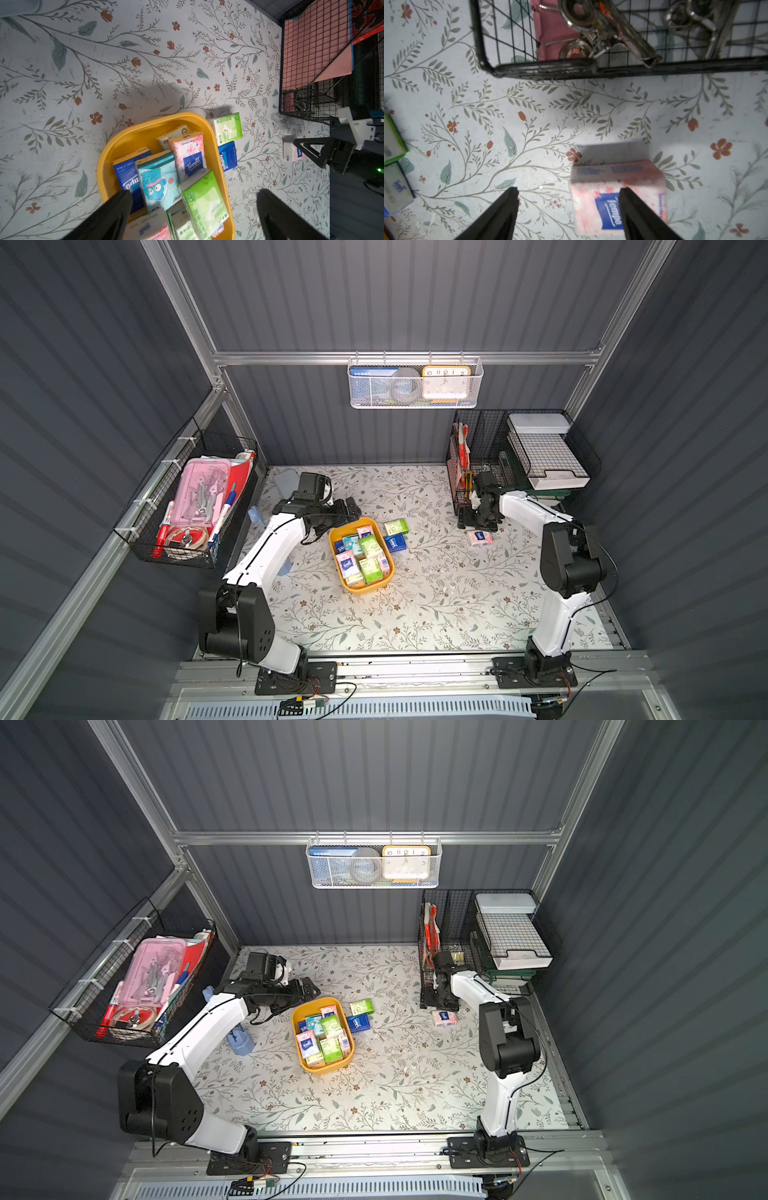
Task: Put the pocket tissues into the storage box
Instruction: Pick up the pocket tissues from the center of the board.
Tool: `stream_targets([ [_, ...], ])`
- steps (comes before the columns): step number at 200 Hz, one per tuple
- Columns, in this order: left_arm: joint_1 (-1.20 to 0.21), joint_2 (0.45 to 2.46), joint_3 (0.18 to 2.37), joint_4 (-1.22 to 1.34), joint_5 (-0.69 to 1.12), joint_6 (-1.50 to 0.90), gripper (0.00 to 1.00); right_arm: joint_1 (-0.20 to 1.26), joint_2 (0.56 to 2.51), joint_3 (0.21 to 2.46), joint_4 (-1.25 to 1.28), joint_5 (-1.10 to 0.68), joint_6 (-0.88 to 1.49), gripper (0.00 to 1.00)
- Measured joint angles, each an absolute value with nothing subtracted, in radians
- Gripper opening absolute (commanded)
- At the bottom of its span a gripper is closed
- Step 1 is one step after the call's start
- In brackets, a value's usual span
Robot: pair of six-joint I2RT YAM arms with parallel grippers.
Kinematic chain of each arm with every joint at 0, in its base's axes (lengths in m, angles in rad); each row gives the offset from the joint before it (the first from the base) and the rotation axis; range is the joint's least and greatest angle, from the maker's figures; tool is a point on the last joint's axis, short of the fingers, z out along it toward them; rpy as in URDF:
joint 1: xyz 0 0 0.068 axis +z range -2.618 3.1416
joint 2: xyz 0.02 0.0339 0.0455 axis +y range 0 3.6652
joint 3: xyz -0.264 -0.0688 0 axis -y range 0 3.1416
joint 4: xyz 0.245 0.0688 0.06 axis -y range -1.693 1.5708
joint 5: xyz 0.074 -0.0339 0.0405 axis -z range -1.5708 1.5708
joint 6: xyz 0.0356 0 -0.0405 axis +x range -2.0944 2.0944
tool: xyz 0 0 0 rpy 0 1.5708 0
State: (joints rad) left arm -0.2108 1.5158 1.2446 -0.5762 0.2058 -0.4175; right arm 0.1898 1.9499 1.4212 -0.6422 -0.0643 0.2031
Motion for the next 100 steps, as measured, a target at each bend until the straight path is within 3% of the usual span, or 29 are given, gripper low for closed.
stream_targets([
  [100, -0.211, 1.515, 1.244, -0.575, 0.200, -0.419, 0.99, 0.167, 2.005, 1.445, -0.633, -0.086, 0.192, 0.79],
])
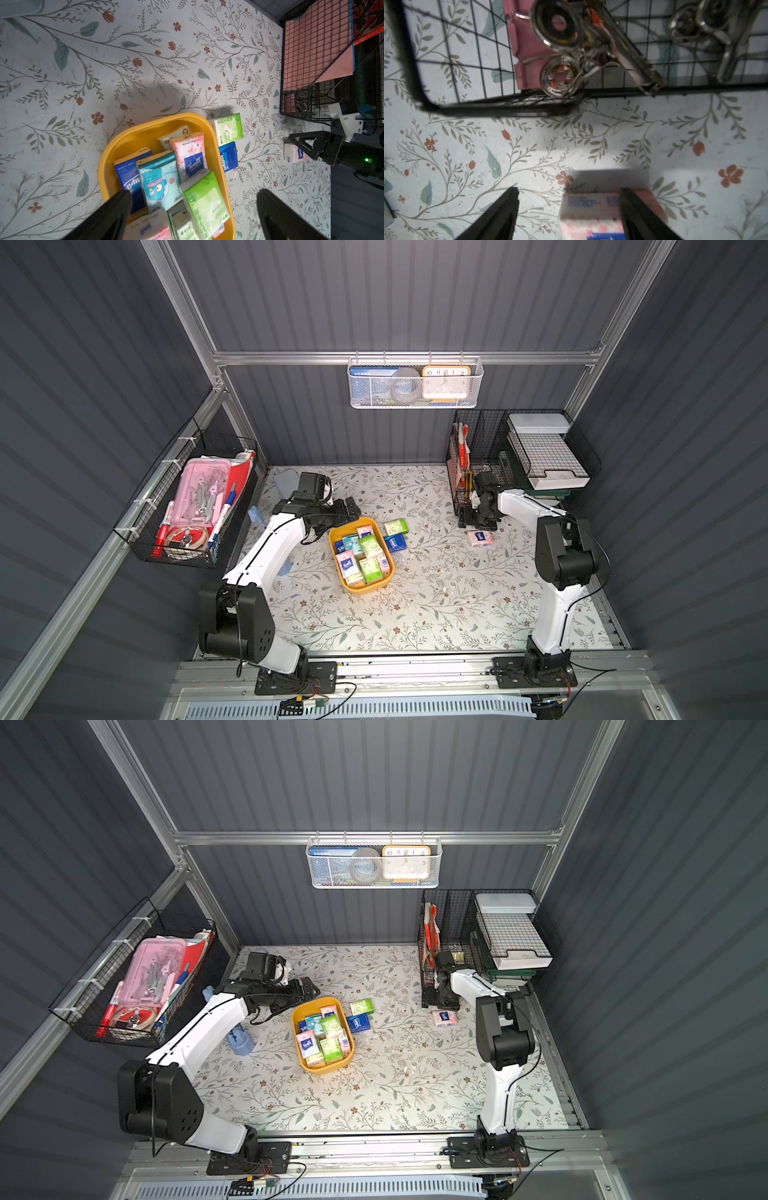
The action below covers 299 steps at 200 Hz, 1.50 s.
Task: Put the pocket tissues into the storage box
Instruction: Pick up the pocket tissues from the center of the board.
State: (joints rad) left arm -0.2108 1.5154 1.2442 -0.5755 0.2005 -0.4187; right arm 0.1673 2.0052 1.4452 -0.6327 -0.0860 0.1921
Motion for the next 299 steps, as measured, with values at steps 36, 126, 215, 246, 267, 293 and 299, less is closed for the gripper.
stream_targets([
  [36, -0.211, 1.514, 1.242, -0.566, 0.201, -0.426, 0.99, 0.199, 1.949, 1.338, -0.632, -0.113, 0.247, 0.79],
  [126, -0.211, 1.475, 1.215, -0.561, 0.194, -0.426, 0.99, 0.379, 1.880, 1.261, -0.696, -0.070, 0.384, 0.84],
  [215, -0.211, 1.457, 1.208, -0.562, 0.189, -0.425, 0.99, 0.318, 1.834, 1.185, -0.759, -0.059, 0.409, 0.84],
  [246, -0.211, 1.456, 1.208, -0.561, 0.190, -0.425, 0.99, 0.323, 1.750, 1.081, -0.760, -0.110, 0.434, 0.86],
  [267, -0.211, 1.456, 1.208, -0.561, 0.190, -0.425, 0.99, 0.343, 1.709, 1.053, -0.764, -0.122, 0.447, 0.86],
  [293, -0.211, 1.456, 1.208, -0.561, 0.191, -0.425, 0.99, 0.391, 1.708, 1.059, -0.771, -0.093, 0.455, 0.85],
  [299, -0.211, 1.456, 1.208, -0.561, 0.191, -0.425, 0.99, 0.402, 1.714, 1.061, -0.775, -0.083, 0.456, 0.85],
])
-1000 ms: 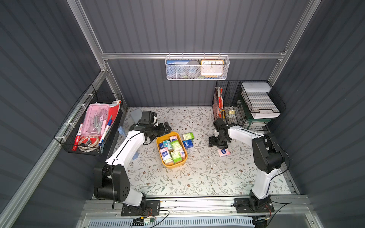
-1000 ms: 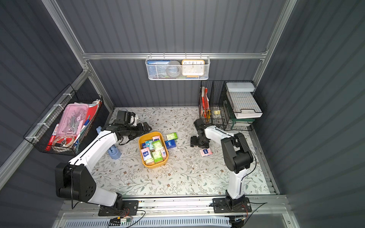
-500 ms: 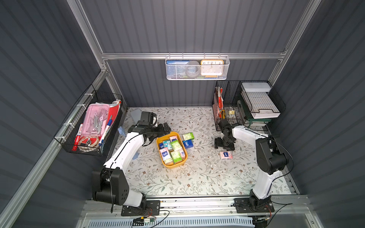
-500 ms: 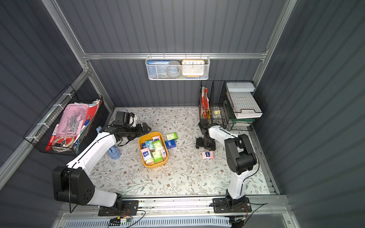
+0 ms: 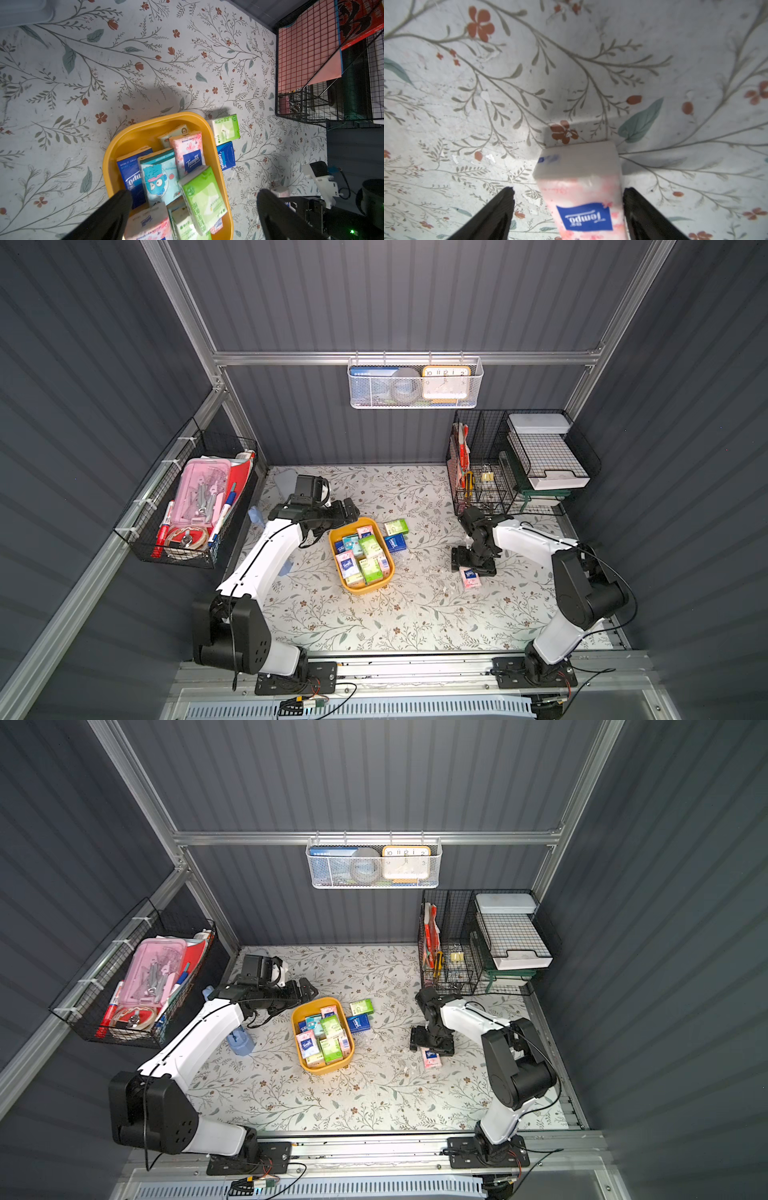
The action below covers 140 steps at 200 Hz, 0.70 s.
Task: Put the pocket tissues into the storage box
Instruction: Pick up the pocket tissues from the center of the board.
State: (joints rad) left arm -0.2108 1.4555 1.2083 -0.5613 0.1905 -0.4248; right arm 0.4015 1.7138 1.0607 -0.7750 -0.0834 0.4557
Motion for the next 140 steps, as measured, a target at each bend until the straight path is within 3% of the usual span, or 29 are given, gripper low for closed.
stream_targets([
  [28, -0.211, 1.444, 1.208, -0.562, 0.189, -0.424, 0.99, 0.448, 1.758, 1.067, -0.798, -0.025, 0.459, 0.77],
  [70, -0.211, 1.409, 1.207, -0.562, 0.186, -0.424, 0.99, 0.462, 1.775, 1.082, -0.817, 0.033, 0.467, 0.45],
  [140, -0.211, 1.403, 1.193, -0.562, 0.155, -0.417, 0.99, 0.517, 1.774, 1.254, -0.892, 0.065, 0.463, 0.43],
])
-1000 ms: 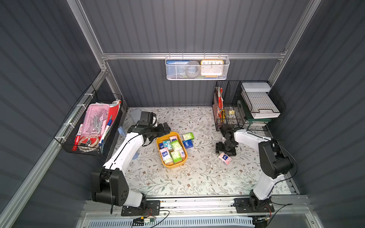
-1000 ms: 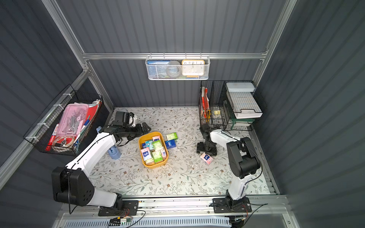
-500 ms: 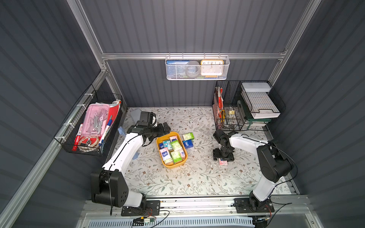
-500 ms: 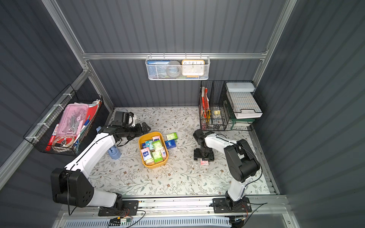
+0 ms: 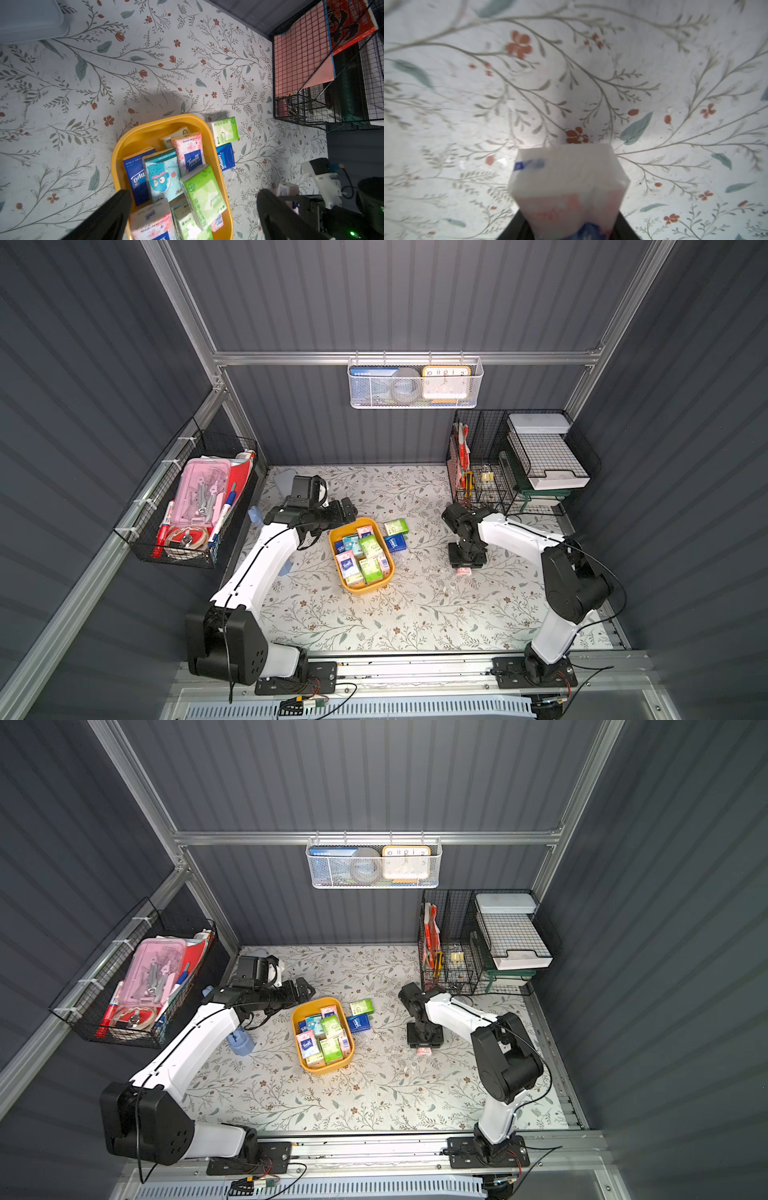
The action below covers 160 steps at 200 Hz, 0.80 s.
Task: Put the pocket tissues into the storage box
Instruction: Pick up the pocket tissues from the center of the board, then place the pocket tissues in the storage box.
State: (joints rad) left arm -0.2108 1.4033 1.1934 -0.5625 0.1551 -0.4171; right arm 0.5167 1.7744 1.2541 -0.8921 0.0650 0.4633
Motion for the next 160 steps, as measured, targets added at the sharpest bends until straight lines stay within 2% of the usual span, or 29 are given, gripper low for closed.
stream_targets([
  [53, -0.181, 1.404, 1.158, -0.561, 0.106, -0.425, 0.99, 0.687, 1.826, 1.552, -0.888, 0.031, 0.471, 0.44],
  [100, -0.023, 1.404, 1.072, -0.551, 0.123, -0.448, 0.99, 0.809, 2.038, 1.892, -0.893, -0.016, 0.453, 0.45],
  [131, -0.013, 1.402, 1.045, -0.550, 0.129, -0.455, 0.99, 0.844, 2.199, 2.114, -0.915, -0.050, 0.429, 0.45],
  [160, -0.012, 1.386, 1.036, -0.553, 0.130, -0.455, 0.99, 0.856, 2.291, 2.233, -0.922, -0.069, 0.422, 0.45],
])
